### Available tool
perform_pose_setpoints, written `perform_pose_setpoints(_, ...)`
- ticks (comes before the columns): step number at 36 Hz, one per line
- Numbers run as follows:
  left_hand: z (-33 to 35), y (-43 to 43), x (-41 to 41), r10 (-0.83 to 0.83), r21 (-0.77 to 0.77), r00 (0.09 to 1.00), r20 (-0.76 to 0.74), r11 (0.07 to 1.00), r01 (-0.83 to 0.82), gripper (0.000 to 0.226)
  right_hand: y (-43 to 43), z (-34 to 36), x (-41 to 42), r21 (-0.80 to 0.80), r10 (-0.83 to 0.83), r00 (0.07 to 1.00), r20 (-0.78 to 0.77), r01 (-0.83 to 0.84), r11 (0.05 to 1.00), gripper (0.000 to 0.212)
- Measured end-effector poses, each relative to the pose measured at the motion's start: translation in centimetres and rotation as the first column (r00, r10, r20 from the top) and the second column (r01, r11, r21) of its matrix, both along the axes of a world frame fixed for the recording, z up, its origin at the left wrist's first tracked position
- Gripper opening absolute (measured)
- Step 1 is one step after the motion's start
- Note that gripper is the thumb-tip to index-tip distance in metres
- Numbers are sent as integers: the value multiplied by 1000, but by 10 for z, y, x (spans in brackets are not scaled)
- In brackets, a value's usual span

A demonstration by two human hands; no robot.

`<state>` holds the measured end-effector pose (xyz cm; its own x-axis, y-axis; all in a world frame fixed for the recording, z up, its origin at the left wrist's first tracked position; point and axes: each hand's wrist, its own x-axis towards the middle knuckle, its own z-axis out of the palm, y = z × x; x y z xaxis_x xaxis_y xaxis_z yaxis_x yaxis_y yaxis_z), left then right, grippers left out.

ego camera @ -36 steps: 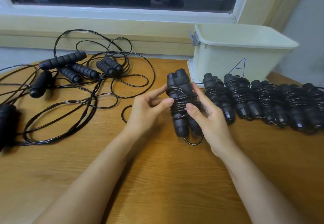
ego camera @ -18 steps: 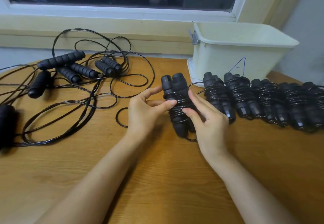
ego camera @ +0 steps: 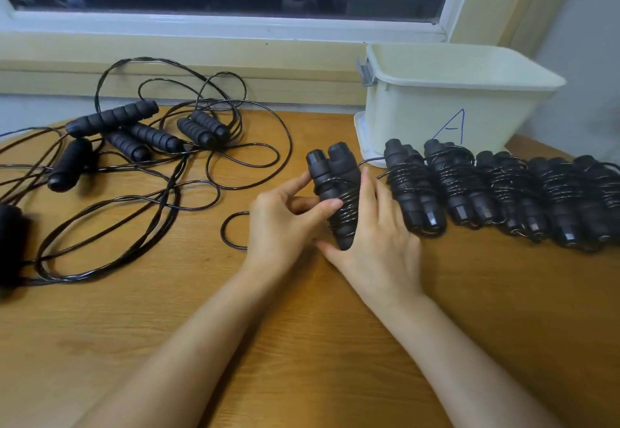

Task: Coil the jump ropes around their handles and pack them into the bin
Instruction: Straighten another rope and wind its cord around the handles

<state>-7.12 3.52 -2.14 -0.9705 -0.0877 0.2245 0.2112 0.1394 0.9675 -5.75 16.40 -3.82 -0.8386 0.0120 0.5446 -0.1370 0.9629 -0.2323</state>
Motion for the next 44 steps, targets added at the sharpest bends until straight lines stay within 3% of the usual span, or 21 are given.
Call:
perform_pose_setpoints(4,-3,2,1,-58,7,998,5,998,58,82,2,2,-1,-40,-28,999,29,29,999,120)
perform_pose_setpoints(8,-8,3,0,-97,46,995,-11,994,98,68,5,3,-3,-85,-41,998,56,46,995,113)
perform_pose_setpoints(12,-10,0,-4,-118,-1,992,-35,993,118,60,11,3,-4,-154,-24,999,43,30,988,100)
perform_pose_setpoints(18,-11,-7,-8,-93,-144,986,-141,987,73,54,20,7,-3,-371,126,987,99,-80,925,102)
perform_pose_setpoints(22,-7,-8,-7,-53,-90,984,-171,995,38,52,21,5,-3,-529,211,977,30,-163,833,97)
perform_pose_setpoints(27,-2,-12,-7,-53,42,995,-86,997,57,45,20,3,-5,-599,298,948,-108,-301,742,87)
perform_pose_setpoints(34,-2,-14,-10,-195,129,981,10,973,192,54,19,4,0,-833,457,885,-95,-322,450,75)
perform_pose_setpoints(38,-1,-11,-9,-256,148,966,24,957,250,43,19,4,0,-935,549,834,-58,-238,263,70)
perform_pose_setpoints(44,2,-11,-8,-341,130,938,69,935,330,55,20,7,1,-954,595,802,-40,-208,216,53)
